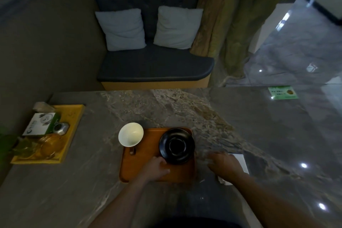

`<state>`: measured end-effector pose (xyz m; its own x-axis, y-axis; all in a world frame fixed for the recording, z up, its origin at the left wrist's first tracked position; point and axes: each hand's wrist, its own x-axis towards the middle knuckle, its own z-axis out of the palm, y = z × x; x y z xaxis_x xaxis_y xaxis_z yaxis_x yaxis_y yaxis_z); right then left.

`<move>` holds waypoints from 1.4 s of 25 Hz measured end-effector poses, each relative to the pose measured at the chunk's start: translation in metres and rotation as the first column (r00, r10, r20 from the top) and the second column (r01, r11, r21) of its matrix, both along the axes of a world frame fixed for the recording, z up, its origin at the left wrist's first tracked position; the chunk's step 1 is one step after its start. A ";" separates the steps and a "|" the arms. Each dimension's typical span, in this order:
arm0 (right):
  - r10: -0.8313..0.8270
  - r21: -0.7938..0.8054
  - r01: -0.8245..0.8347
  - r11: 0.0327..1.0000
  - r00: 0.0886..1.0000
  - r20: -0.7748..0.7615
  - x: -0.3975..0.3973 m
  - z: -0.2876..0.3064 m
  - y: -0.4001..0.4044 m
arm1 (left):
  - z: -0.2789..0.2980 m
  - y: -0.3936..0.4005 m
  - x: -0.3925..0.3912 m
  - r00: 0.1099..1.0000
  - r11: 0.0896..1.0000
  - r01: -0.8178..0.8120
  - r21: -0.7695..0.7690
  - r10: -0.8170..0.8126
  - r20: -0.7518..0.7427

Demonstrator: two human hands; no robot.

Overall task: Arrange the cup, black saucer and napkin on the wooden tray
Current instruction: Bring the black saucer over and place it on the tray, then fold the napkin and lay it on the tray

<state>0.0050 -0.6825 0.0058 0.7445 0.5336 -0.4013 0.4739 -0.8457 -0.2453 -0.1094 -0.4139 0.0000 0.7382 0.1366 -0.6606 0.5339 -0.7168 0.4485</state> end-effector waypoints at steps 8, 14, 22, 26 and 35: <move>-0.001 -0.086 -0.008 0.996 0.994 -0.106 0.028 0.011 -0.087 | 0.034 -0.054 0.047 0.957 0.950 0.290 0.112 -0.287 -0.050; 0.015 -0.131 -0.029 0.991 0.994 -0.105 0.045 0.018 -0.132 | 0.035 -0.103 0.088 0.908 0.897 0.419 0.144 -0.409 -0.094; 0.123 -0.215 -0.129 0.968 0.992 -0.042 0.057 0.017 -0.142 | 0.023 -0.136 0.124 0.858 0.841 0.507 0.188 -0.473 -0.198; 0.225 -0.251 -0.223 0.942 0.974 -0.022 0.063 0.004 -0.131 | 0.014 -0.152 0.132 0.785 0.718 0.619 0.318 -0.578 -0.224; 0.252 -0.257 -0.255 0.932 0.967 -0.047 0.076 -0.020 -0.118 | -0.018 -0.177 0.139 0.801 0.699 0.579 0.419 -0.585 -0.131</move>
